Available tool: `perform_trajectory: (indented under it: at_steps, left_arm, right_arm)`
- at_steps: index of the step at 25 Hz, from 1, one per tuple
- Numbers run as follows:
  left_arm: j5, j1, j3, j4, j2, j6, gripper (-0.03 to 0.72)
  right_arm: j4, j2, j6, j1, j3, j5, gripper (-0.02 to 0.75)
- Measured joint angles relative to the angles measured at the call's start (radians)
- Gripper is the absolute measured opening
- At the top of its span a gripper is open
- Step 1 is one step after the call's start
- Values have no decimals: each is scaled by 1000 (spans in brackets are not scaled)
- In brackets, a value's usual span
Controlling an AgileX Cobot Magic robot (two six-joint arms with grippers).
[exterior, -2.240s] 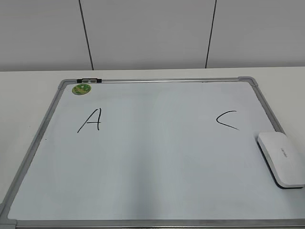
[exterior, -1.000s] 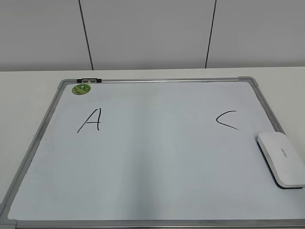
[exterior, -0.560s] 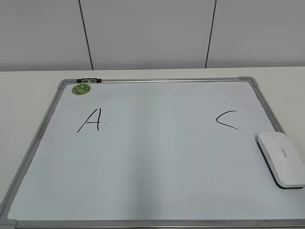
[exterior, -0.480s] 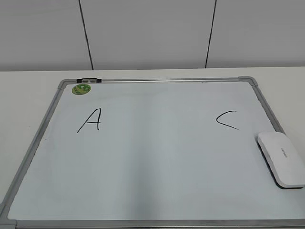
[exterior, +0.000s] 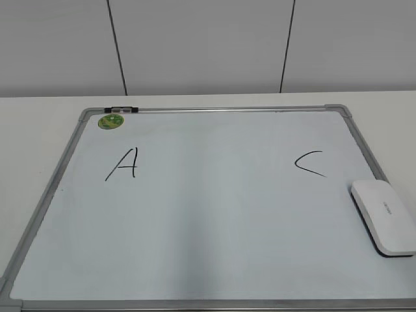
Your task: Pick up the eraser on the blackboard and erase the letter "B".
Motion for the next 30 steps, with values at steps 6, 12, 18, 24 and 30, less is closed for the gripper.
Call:
perform_trajectory:
  at_steps: [6,12,18,24,30]
  left_arm:
    - [0,0,0,2,0,0,490]
    - [0,0,0,2,0,0,472]
    - [36,0,-2,2,-1,0,451]
    - [147,0,8,-4,-1,0,440]
    - [159,0,10,-10,-1,0,440]
  right_arm:
    - [2,0,-4,0,0,8,537]
    - [2,0,-4,0,5,53,536]
    - [3,0,-4,0,7,57,536]
    - [3,0,-4,0,7,59,536]
    - [37,0,9,0,7,59,536]
